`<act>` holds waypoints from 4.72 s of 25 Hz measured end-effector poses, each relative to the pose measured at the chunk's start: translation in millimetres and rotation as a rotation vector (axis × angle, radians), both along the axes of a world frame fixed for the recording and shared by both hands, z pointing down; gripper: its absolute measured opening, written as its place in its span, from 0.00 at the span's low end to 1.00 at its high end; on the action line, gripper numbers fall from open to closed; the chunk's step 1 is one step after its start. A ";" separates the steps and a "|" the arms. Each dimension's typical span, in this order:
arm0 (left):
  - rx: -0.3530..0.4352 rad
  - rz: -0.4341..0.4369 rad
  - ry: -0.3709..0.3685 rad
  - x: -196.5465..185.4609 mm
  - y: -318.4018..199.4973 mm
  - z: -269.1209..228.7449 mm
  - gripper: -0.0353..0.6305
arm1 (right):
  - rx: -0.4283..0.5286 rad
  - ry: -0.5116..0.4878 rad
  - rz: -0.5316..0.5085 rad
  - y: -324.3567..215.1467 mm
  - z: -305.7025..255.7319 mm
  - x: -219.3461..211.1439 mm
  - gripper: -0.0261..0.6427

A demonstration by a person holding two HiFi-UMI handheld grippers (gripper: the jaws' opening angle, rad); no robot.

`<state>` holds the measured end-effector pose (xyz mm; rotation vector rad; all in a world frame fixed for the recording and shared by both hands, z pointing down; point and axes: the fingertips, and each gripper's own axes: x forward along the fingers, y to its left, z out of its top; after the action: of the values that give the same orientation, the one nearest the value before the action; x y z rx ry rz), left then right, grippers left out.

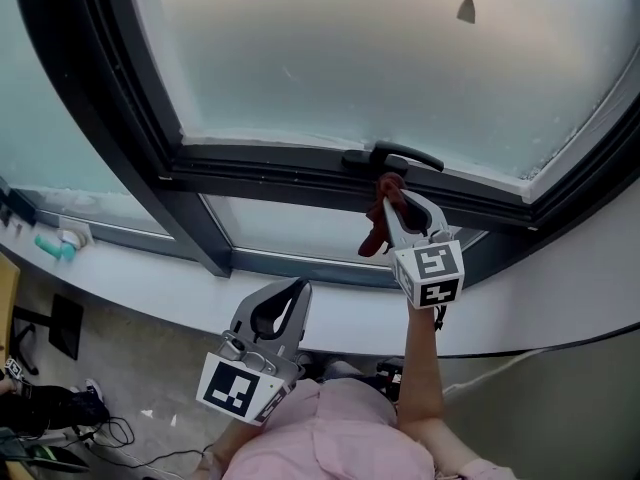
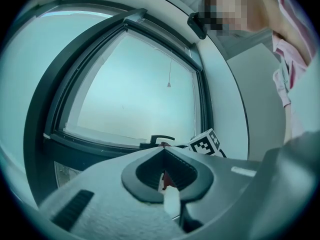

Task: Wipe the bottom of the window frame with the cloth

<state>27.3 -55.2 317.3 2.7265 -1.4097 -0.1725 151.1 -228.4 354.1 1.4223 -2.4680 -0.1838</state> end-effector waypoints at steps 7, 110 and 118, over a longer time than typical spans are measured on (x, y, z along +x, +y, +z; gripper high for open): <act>-0.009 -0.008 -0.004 -14.9 8.9 7.0 0.05 | 0.026 0.044 0.026 1.0 0.9 -0.5 0.14; 0.005 0.067 0.001 113.8 -6.1 5.5 0.05 | 0.010 -0.021 0.071 7.1 1.2 146.4 0.15; 0.017 0.063 0.001 121.4 -2.8 4.3 0.05 | 0.014 -0.044 0.116 8.3 2.1 174.4 0.15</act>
<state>148.7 -58.1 321.6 2.7797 -1.3263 -0.1823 325.5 -220.1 356.2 1.5865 -2.4141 -0.1463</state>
